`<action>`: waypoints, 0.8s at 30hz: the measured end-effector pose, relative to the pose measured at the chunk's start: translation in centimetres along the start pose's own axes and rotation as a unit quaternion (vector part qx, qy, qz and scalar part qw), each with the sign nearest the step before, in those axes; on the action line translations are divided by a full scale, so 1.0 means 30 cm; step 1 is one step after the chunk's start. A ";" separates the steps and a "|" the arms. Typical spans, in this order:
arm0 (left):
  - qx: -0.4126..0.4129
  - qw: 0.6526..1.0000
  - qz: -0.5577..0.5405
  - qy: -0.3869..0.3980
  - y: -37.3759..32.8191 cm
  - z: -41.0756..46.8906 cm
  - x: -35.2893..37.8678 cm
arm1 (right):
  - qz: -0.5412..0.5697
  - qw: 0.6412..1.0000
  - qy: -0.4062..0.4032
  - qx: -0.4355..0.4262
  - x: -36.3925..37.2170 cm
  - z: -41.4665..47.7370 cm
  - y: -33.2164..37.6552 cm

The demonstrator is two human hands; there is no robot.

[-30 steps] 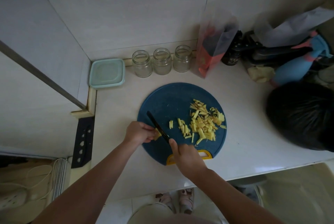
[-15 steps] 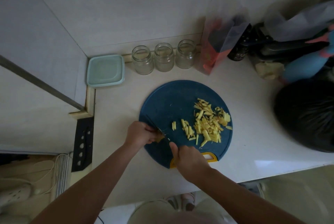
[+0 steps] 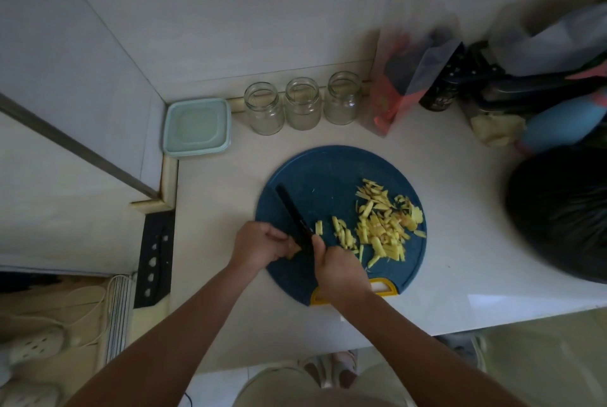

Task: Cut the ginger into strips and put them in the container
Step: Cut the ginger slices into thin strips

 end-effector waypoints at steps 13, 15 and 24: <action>0.003 0.998 0.059 -0.021 -0.015 -0.029 -0.021 | 0.010 0.993 0.050 -0.102 -0.027 -0.117 -0.012; -0.011 0.998 0.062 -0.007 -0.016 -0.031 -0.019 | -0.014 0.993 0.052 -0.105 -0.015 -0.123 -0.016; -0.057 0.993 0.099 0.021 0.002 -0.010 -0.017 | -0.127 0.985 -0.013 -0.119 0.013 -0.116 -0.020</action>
Point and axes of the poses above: each hand's wrist, its own z-axis towards the middle knuckle, its own x-axis out of the palm, y = z × x, the point moved 9 cm from there along z, towards the middle knuckle, and after that the axes turned 8 degrees about x, right-handed, at the moved point
